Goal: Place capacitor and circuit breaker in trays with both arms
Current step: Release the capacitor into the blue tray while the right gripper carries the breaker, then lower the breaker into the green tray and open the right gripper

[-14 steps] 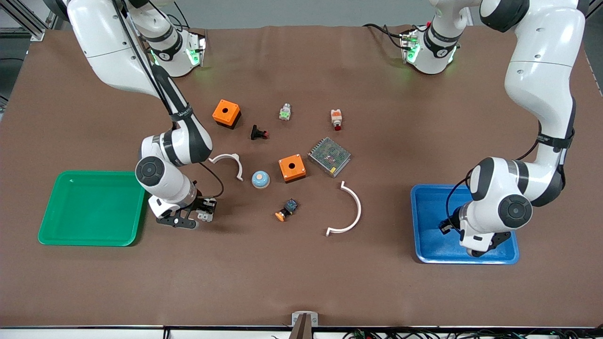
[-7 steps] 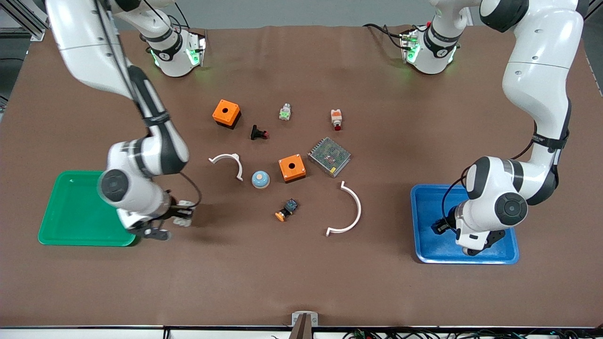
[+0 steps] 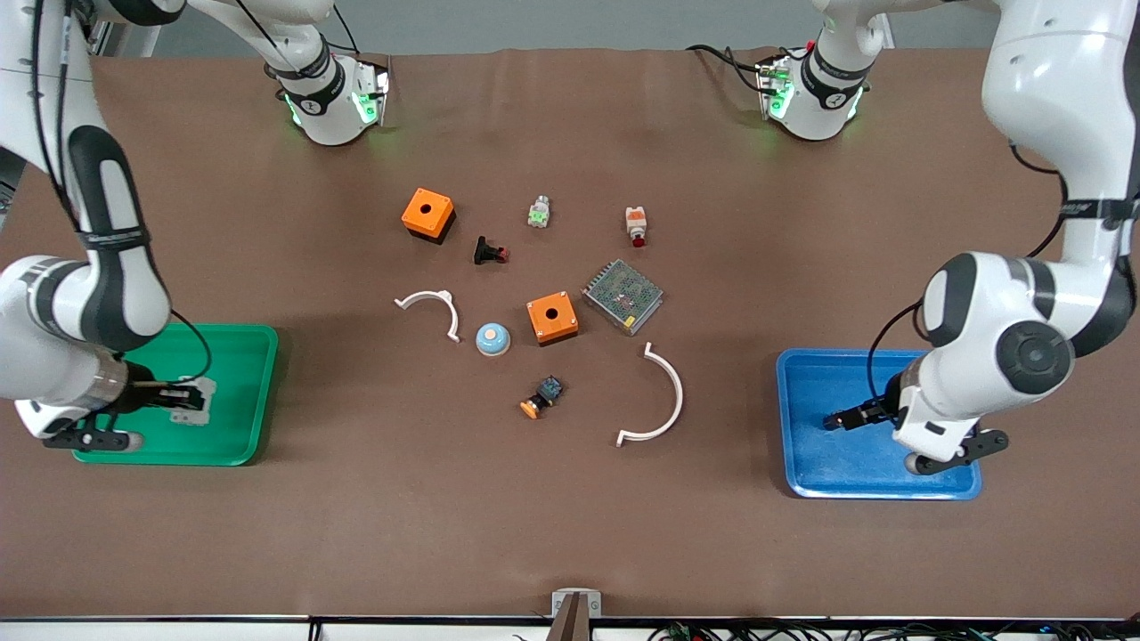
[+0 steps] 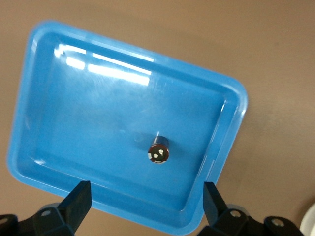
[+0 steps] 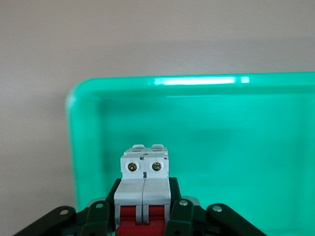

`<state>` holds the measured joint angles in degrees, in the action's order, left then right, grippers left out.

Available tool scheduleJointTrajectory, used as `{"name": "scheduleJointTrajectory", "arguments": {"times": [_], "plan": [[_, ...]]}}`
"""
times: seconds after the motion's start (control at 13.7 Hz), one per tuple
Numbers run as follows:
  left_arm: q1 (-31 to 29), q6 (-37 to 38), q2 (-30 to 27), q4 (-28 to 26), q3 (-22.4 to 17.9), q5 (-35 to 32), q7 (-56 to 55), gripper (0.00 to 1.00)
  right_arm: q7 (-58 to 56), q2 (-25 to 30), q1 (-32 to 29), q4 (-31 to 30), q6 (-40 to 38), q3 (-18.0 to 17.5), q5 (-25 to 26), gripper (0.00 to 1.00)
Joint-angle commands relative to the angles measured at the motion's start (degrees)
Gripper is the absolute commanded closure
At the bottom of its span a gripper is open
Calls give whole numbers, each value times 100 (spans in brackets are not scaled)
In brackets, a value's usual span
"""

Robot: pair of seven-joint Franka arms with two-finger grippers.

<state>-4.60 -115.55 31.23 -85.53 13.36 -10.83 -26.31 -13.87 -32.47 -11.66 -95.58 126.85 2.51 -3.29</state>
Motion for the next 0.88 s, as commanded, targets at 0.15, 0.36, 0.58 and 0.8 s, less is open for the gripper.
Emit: {"name": "scheduleJointTrajectory", "arguments": {"times": [0.15, 0.36, 0.58, 0.8], "plan": [[-173, 909, -959, -25, -44, 10, 861, 0, -529, -4, -486, -680, 1032, -137, 12, 100], [-331, 1445, -1600, -25, -26, 89, 1688, 0, -520, -40, -496, -927, 1341, -137, -14, 100], [-323, 2113, -2225, -25, 0, 107, 1875, 0, -520, -118, -487, -946, 1403, -137, -32, 98], [-323, 2395, -2595, -25, -17, 431, 1954, 0, -520, -101, -434, -875, 1316, -137, -23, 0]]}}
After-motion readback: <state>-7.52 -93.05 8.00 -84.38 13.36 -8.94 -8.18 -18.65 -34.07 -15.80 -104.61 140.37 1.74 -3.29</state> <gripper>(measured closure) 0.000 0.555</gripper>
